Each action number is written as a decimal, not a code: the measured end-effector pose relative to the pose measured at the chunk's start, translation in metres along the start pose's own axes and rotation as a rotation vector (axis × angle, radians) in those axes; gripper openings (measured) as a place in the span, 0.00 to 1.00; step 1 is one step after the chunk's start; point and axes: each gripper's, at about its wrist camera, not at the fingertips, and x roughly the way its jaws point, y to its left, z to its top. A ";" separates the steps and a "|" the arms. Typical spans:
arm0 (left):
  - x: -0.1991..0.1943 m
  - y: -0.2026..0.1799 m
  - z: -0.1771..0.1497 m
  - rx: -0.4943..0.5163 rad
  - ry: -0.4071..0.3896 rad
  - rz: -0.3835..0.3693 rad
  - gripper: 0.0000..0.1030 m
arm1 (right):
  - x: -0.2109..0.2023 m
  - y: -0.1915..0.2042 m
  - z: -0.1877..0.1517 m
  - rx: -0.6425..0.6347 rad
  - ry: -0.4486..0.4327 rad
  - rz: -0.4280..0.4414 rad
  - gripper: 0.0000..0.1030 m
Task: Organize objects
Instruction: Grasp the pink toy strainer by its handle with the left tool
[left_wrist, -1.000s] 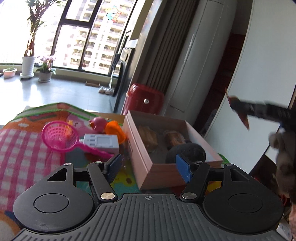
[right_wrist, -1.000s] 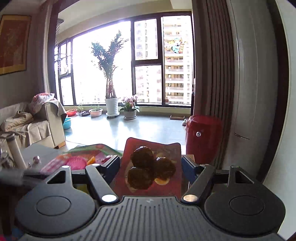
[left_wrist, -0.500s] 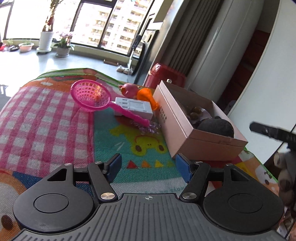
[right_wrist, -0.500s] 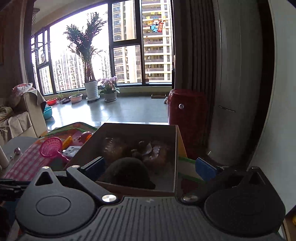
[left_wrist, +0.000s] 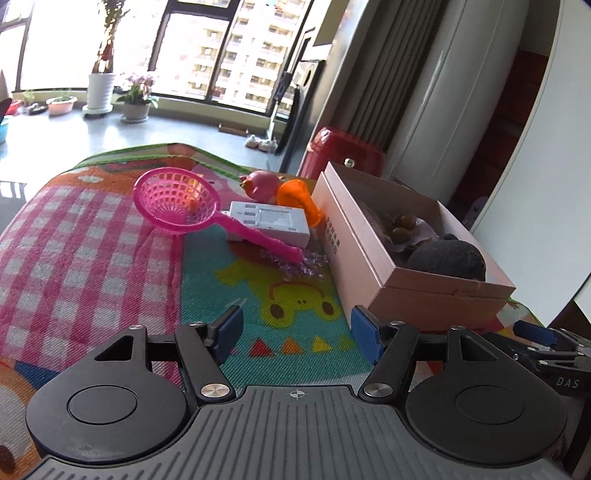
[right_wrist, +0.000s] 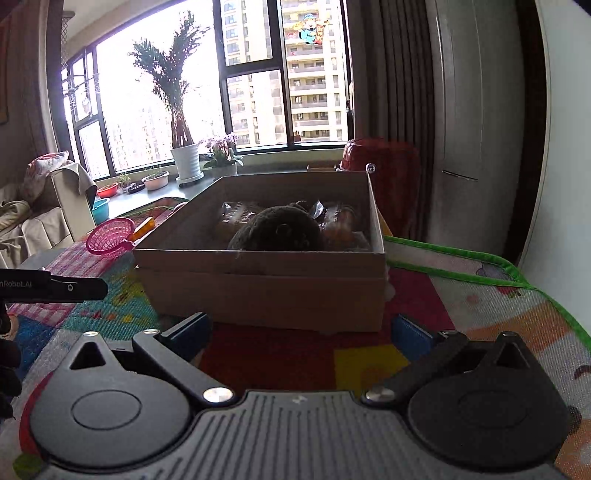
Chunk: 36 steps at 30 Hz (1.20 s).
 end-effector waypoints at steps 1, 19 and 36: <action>0.001 0.001 0.000 -0.012 -0.002 0.008 0.68 | -0.002 0.000 -0.003 0.005 -0.011 0.003 1.00; 0.081 0.039 0.072 -0.266 -0.128 0.232 0.67 | -0.014 0.011 -0.007 -0.036 -0.066 -0.033 1.00; -0.006 0.053 0.014 -0.127 -0.005 0.165 0.12 | -0.006 0.011 -0.006 -0.034 -0.045 -0.031 1.00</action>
